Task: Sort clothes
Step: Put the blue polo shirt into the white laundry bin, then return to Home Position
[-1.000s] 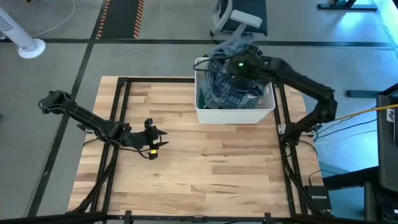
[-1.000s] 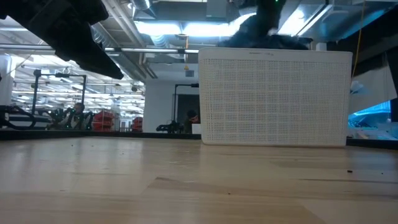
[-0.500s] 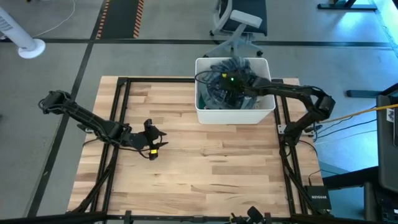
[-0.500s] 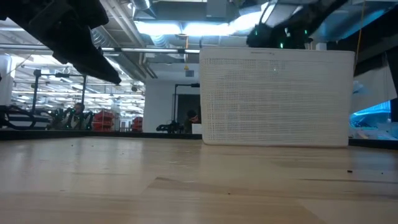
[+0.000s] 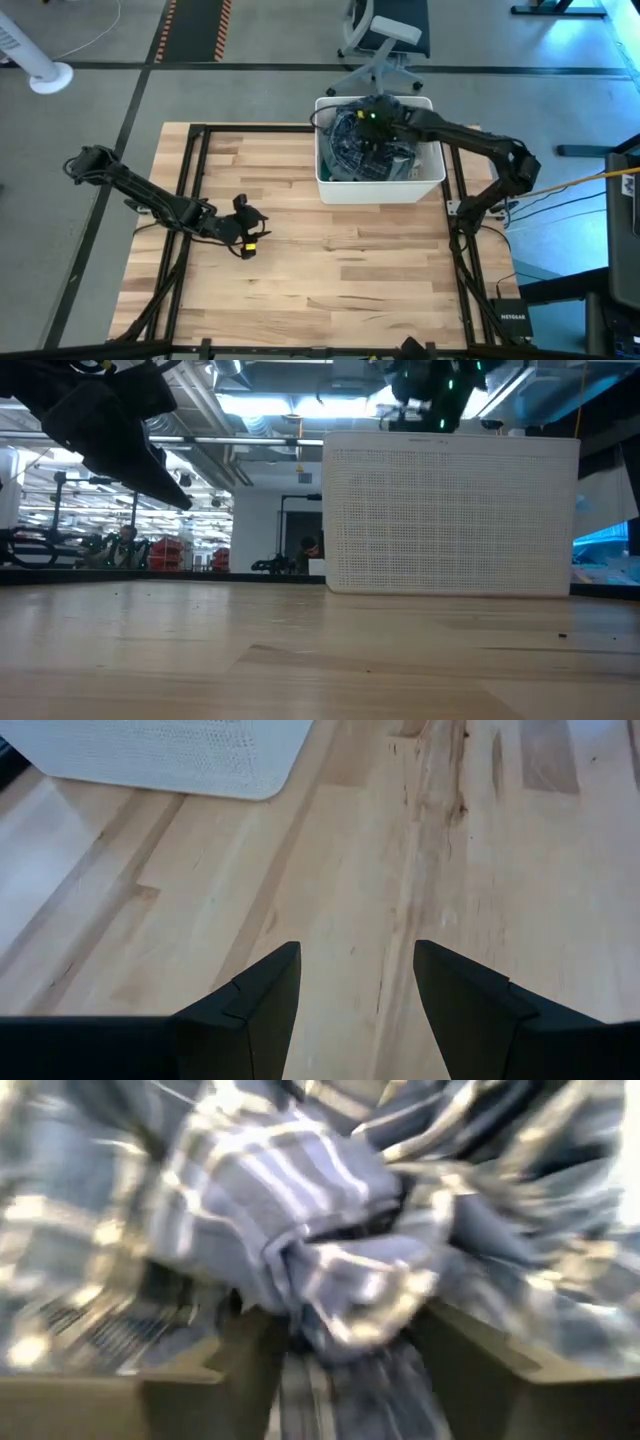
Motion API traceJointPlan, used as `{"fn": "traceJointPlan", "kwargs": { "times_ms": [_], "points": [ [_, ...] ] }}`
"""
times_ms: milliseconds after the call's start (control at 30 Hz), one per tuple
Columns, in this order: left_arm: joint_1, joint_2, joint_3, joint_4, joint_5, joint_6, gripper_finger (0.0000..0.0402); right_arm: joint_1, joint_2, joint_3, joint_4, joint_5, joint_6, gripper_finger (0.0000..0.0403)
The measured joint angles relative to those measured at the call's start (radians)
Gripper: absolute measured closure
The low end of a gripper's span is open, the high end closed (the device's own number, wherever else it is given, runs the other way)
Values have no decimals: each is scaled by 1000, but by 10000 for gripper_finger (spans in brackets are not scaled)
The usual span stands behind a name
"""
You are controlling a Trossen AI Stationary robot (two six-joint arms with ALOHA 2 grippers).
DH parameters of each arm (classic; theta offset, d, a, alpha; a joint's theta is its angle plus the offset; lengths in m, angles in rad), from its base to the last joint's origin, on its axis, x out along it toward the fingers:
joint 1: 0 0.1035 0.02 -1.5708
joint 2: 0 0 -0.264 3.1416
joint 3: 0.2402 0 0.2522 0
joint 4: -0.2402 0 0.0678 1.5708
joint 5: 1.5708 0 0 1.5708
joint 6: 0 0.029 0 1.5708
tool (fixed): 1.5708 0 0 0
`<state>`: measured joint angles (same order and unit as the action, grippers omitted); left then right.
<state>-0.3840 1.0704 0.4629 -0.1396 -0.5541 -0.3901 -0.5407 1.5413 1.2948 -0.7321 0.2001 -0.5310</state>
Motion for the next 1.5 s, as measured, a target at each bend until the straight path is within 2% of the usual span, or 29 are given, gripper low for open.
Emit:
{"fn": "traceJointPlan", "kwargs": {
  "times_ms": [133, 300, 500, 567, 700, 800, 967, 1033, 1133, 1333, 1500],
  "points": [
    [0, -1, 0, -2, 2, 0, 210, 25, -20, 181, -210, -18, -5, 136],
    [0, -1, 0, 1, 4, 2, 210, 92, -61, 341, -330, -16, -5, 120],
    [0, -8, 0, 63, 2, 77, 210, 229, -179, 327, -297, -11, -41, 122],
    [-6, -15, 1, 82, 2, 99, 210, 292, -233, 274, -246, -16, -53, 123],
    [-10, -47, 1, 115, 2, 157, 213, 404, -374, 94, -22, -75, -62, 123],
    [-7, -87, 1, 141, 3, 216, 228, 475, -486, -101, 209, -139, -78, 123],
    [-4, -198, -25, 158, 3, 285, 275, 591, -648, -446, 556, -138, -56, 123],
    [-3, -259, -58, 164, 3, 293, 296, 632, -699, -556, 677, -112, -27, 123],
    [6, -363, -121, 197, 9, 294, 323, 690, -779, -692, 767, -46, -8, 123],
    [37, -576, -228, 229, 148, 297, 363, 797, -898, -861, 922, 130, 29, 123],
    [60, -702, -289, 238, 177, 299, 384, 853, -942, -958, 994, 149, 30, 123]
  ]
}}
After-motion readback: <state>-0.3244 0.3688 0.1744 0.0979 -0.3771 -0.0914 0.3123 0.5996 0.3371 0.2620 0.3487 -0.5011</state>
